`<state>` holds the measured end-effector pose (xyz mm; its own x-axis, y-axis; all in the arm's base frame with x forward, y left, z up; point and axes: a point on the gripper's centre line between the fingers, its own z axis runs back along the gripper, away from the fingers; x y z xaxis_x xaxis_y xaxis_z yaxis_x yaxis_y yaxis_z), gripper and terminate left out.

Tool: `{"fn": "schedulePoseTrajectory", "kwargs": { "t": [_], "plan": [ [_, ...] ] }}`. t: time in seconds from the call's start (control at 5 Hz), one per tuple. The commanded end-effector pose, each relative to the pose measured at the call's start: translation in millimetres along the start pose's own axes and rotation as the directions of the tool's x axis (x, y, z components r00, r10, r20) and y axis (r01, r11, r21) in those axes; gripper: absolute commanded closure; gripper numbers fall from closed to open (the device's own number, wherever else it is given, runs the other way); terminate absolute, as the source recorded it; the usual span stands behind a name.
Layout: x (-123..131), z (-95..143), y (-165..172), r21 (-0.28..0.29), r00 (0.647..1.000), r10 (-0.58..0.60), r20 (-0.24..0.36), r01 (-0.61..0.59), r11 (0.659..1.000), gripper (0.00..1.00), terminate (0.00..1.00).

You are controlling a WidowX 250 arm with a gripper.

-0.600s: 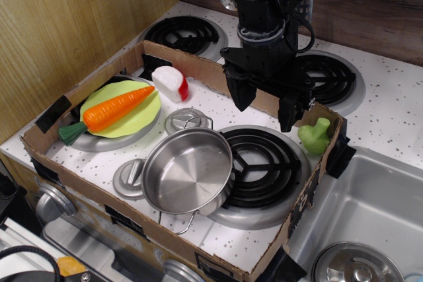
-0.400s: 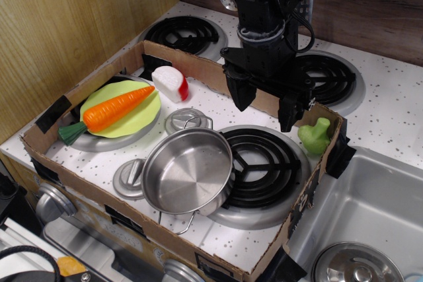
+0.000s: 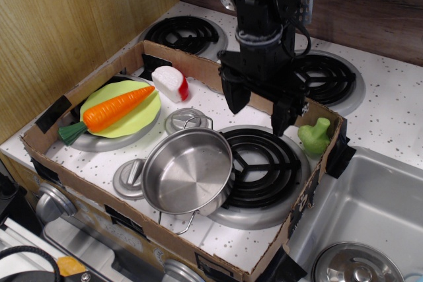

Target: Take carrot off plate

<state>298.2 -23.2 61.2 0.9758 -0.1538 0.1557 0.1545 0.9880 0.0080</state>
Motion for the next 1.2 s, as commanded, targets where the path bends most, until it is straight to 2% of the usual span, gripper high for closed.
{"fn": "schedulePoseTrajectory", "kwargs": {
  "t": [0.0,0.2,0.4,0.6,0.8,1.0],
  "plan": [
    [18,58,34,0.122,0.988,0.021,0.156,-0.04,0.992,0.0,0.0],
    [-4,62,55,0.204,0.988,0.045,0.15,-0.075,0.976,0.0,0.0],
    [-23,62,80,0.208,0.994,0.093,0.061,-0.104,0.973,0.0,0.0],
    [-35,59,99,0.222,0.993,0.111,0.029,-0.115,0.968,0.0,0.0],
    [-42,53,128,0.277,0.993,0.121,0.003,-0.117,0.954,0.0,0.0],
    [-48,42,149,0.248,0.988,0.152,-0.027,-0.141,0.958,0.0,0.0]
  ]
}}
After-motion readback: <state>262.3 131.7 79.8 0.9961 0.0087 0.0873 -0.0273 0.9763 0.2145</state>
